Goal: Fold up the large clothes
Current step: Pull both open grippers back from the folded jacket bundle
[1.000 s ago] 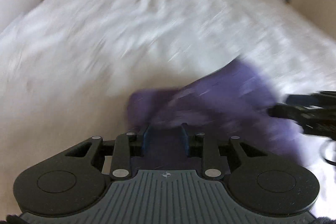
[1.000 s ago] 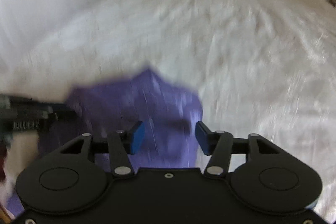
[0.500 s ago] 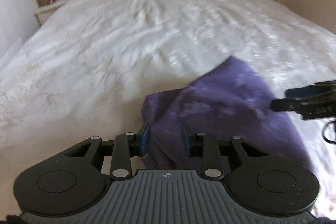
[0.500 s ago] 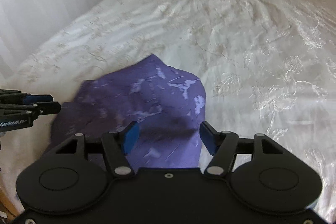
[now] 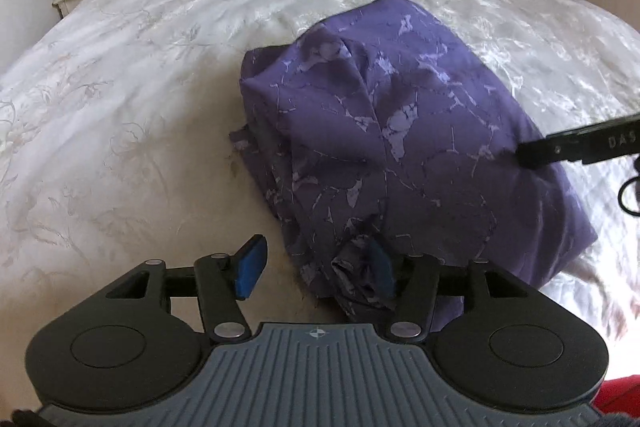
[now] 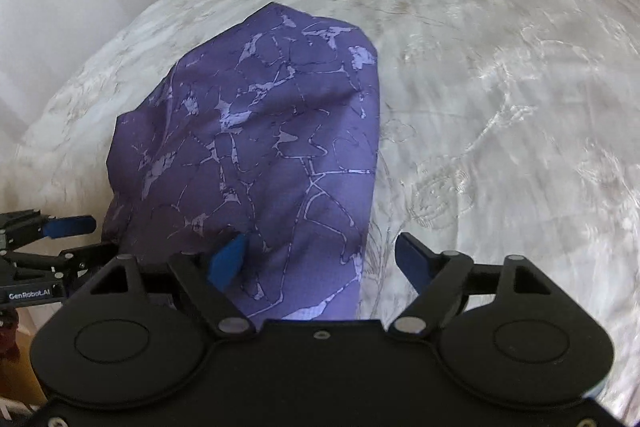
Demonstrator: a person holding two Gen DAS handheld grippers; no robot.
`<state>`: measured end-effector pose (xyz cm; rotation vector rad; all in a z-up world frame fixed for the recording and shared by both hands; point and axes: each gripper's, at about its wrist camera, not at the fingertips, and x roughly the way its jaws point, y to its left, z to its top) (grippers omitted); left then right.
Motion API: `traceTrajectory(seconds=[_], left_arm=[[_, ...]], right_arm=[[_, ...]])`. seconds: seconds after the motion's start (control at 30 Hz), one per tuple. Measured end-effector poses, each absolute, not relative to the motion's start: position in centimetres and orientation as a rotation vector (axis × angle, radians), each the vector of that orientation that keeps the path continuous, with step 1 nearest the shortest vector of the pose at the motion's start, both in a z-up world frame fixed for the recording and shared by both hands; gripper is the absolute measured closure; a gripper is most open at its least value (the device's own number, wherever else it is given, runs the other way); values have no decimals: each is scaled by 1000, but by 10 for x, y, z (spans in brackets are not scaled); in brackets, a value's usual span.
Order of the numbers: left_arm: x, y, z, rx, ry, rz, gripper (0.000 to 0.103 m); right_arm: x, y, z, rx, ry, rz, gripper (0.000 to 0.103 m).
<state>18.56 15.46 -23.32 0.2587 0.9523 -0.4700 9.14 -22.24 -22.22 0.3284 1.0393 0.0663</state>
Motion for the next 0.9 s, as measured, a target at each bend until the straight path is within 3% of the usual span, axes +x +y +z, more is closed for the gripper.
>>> traceTrajectory(seconds=[0.1,0.17,0.27,0.33,0.4,0.9], left_arm=[[187,158,-229,222,963,-448,38],[187,163,-226,195,982,-424,20],[188,171,-220,123,1006,-374,10],[186,173,-214,103,1002,-333,4],[178,172,-209,113,995,-300,4],[130,127,-157,169,1013,-190,10]], right_arm=[[92,-220,-215,327,1038,52,19],[87,-218,-210,330,1041,45,19],[80,-217,-203,336,1039,44,18],[73,-216,-199,335,1035,49,9],[68,-215,-191,336,1012,64,0],[27,-221,-131,305,924,21,0]])
